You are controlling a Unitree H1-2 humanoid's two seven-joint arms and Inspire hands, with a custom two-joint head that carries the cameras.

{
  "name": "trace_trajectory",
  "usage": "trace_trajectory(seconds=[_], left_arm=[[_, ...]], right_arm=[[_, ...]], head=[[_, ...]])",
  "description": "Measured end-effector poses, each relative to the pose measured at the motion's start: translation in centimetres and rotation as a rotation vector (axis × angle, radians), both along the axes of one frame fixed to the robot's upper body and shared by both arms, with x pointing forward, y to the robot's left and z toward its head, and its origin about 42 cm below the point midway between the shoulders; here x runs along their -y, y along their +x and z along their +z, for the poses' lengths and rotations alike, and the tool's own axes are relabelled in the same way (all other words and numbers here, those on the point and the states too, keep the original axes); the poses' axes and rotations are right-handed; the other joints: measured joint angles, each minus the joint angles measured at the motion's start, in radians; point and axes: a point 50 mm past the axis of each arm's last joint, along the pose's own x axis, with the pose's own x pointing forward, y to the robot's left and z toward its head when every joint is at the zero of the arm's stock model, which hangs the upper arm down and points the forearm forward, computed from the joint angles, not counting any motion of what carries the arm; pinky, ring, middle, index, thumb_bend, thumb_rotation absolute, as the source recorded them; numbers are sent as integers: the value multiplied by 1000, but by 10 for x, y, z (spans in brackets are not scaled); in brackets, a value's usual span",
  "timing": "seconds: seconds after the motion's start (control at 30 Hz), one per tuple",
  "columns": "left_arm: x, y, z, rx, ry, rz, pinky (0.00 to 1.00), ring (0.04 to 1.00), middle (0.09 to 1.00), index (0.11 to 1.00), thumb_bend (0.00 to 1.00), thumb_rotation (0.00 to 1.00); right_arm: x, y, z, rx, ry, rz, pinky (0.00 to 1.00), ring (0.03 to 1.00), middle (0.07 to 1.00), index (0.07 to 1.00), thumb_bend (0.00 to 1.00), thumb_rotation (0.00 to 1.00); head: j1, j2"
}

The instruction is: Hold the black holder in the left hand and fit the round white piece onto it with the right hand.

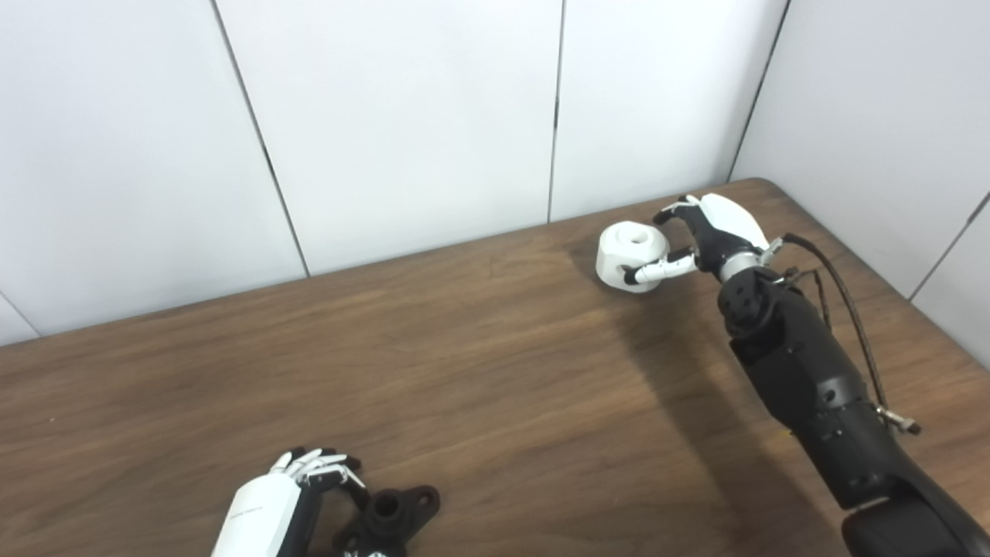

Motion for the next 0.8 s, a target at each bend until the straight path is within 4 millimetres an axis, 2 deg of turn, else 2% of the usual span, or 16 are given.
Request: trace_trajectory(seconds=[0.8], left_arm=[[0,0,0,0,5,0,937,838,744,485,520,44]], right_arm=[[-2,1,-2,12,2,2,1000,990,935,681,907,319]], head=[[-2,9]])
